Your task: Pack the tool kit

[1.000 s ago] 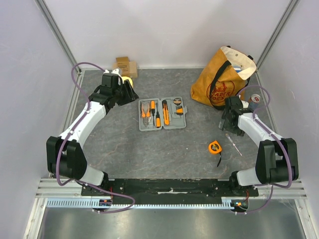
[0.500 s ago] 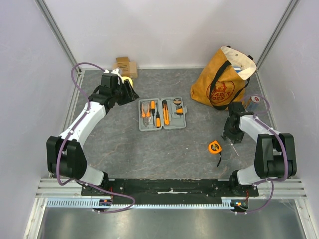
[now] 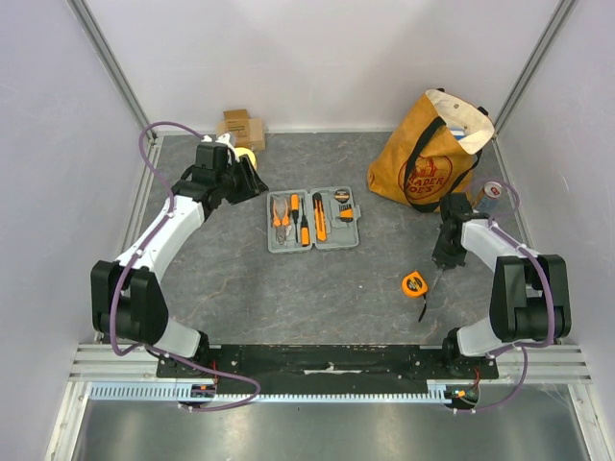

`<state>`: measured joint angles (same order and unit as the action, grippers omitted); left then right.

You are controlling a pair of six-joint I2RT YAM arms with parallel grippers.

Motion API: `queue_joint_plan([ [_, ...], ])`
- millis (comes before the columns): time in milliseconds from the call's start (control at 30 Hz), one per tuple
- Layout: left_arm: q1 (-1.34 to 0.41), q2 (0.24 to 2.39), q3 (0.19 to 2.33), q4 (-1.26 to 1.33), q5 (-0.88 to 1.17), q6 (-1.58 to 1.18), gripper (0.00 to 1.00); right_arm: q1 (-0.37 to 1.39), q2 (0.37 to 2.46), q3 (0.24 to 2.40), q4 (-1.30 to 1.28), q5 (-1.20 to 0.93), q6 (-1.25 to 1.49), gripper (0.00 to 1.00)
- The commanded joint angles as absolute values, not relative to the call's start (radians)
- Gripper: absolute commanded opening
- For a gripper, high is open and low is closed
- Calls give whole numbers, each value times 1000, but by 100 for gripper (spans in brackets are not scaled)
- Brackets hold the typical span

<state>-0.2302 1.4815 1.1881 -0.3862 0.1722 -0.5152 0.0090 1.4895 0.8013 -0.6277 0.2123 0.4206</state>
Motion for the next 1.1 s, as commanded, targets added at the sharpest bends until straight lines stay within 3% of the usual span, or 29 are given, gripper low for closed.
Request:
queue_joint_plan([
  [0,-222,1499,1190,-342,199,-495,52,41,1473,903,-615,285,390,0],
  [133,-218,1503,1193,-344,201,-499,51,130,1440,1015,-618,305,377,0],
  [533,-198,1529,1209,-365,210,-548,46,463,1603,1299,-431,20,357,0],
  [767,-198,1525,1193,-368,233,-546,45,587,1883,1528,-411,89,336,0],
  [1067,-198,1511,1166,-367,258,-543,45,626,2045,1611,-408,184,270,0],
])
